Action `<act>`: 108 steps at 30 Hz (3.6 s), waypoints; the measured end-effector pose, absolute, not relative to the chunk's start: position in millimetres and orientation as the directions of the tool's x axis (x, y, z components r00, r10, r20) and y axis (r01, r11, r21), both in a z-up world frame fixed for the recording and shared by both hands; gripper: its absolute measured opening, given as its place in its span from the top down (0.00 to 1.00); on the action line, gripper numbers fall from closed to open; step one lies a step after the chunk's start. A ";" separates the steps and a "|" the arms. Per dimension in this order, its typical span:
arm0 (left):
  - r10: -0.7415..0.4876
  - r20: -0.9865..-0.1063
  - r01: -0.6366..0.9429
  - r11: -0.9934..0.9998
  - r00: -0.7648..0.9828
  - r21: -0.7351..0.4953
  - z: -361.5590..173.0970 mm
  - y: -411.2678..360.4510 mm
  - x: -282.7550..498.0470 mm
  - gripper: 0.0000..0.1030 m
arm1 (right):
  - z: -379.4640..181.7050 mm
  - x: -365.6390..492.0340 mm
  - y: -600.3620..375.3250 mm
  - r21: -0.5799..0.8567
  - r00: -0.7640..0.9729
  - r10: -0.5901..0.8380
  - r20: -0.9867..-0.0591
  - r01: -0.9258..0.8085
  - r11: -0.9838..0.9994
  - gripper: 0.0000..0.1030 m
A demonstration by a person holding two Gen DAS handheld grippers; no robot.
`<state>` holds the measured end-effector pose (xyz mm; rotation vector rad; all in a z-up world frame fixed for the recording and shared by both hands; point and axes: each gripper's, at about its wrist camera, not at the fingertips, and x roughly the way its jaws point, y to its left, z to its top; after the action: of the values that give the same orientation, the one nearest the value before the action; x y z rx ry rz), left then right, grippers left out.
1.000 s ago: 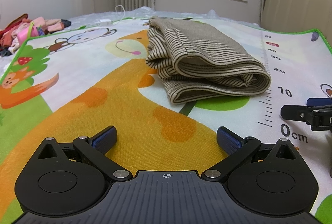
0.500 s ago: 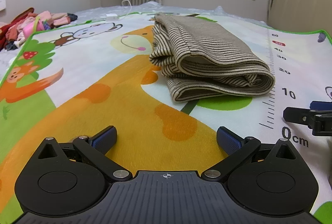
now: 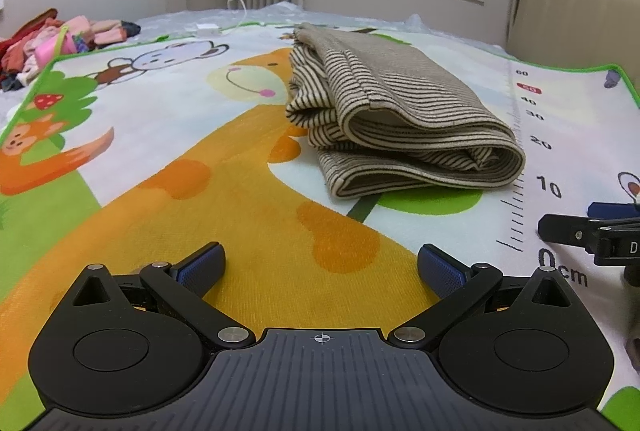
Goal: Fold clothes
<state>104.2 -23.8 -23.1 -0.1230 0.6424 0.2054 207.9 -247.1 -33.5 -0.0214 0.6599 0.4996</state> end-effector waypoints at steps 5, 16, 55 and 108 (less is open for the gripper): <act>0.141 -0.595 -0.226 0.972 0.791 -0.070 -23.7 -21.6 101.8 0.00 | -33.3 207.9 -248.4 0.143 0.679 0.443 -0.586 -0.451 0.881 0.00; 0.157 -0.587 -0.229 0.972 0.794 -0.051 -24.7 -24.5 101.9 0.00 | -33.4 207.9 -249.4 0.153 0.680 0.449 -0.580 -0.450 0.880 0.00; 0.158 -0.584 -0.229 0.972 0.796 -0.050 -24.6 -25.3 101.7 0.00 | -33.4 207.5 -248.7 0.148 0.682 0.444 -0.581 -0.448 0.882 0.00; 0.158 -0.583 -0.228 0.973 0.797 -0.048 -25.0 -25.6 101.2 0.00 | -33.9 208.8 -249.2 0.148 0.682 0.444 -0.581 -0.448 0.882 0.00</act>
<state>101.2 -25.6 -25.0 -0.1178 0.6144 0.2073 208.8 -249.2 -33.9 -0.0062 0.6501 0.5004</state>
